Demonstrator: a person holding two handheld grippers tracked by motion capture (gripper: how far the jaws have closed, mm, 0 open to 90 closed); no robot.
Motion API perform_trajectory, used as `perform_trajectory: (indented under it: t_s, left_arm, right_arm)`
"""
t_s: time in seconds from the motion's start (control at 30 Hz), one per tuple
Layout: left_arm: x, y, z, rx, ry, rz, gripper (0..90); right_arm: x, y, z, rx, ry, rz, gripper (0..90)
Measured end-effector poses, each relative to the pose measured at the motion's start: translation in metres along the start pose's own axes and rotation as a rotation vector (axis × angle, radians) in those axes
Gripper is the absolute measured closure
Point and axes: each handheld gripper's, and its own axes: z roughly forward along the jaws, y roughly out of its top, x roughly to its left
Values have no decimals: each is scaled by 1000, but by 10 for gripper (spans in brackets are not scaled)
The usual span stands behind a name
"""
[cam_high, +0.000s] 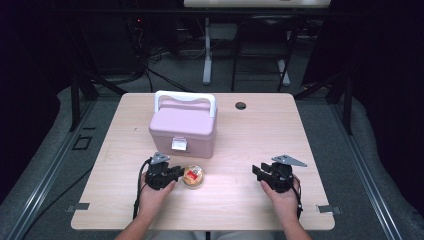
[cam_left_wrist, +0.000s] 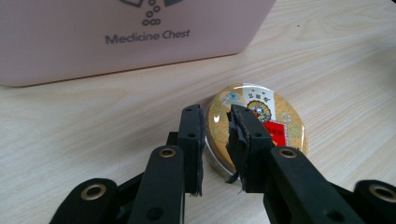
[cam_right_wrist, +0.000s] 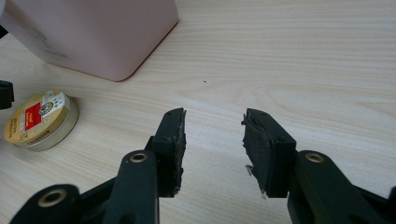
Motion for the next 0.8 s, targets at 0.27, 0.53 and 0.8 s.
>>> perform_trajectory:
  t_s: [0.27,0.53,0.8]
  left_arm:
    - [-5,-1,8,25,-3,0,765]
    - [-16,-1,13,23,-26,3,767]
    - [-32,1,23,26,-57,28,772]
  right_arm:
    - [0,0,0,-1,2,2,572]
    - [1,0,0,-2,9,4,571]
    - [4,-1,2,7,17,-10,569]
